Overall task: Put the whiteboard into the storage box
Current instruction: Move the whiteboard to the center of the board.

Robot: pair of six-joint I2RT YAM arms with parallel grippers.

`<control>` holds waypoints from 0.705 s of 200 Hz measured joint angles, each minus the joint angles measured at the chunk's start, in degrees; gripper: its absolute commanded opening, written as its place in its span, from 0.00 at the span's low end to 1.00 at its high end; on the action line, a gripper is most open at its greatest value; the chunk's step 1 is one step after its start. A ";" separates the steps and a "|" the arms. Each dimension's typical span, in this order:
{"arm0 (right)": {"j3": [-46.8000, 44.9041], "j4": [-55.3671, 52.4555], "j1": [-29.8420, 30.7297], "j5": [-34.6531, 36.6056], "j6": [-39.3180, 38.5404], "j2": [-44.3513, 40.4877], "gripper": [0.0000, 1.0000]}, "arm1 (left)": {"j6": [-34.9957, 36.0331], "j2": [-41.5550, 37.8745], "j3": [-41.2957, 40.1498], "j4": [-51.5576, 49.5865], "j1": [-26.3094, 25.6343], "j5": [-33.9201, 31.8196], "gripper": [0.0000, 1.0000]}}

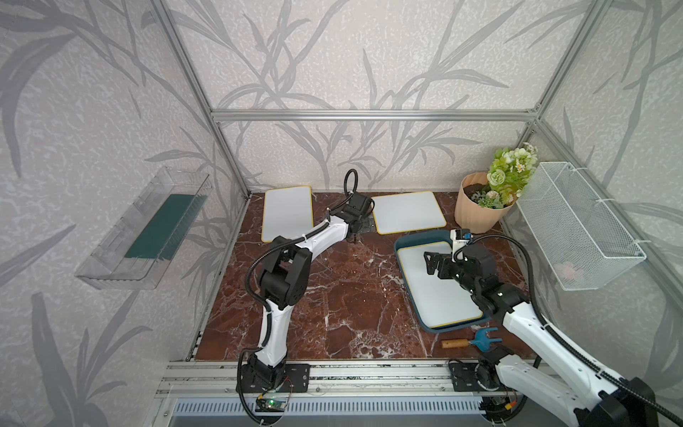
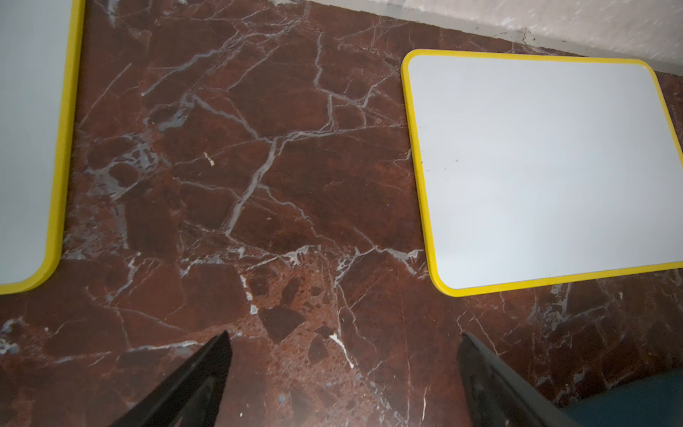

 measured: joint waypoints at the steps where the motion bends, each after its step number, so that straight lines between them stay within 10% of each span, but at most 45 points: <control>1: -0.04 0.13 0.22 0.09 0.00 0.09 0.99 | 0.04 0.17 0.24 -0.11 0.02 -0.02 0.93; 141: -5.27 12.90 9.57 7.06 -1.33 5.70 0.99 | 4.66 19.04 27.02 -9.75 0.98 -0.11 0.82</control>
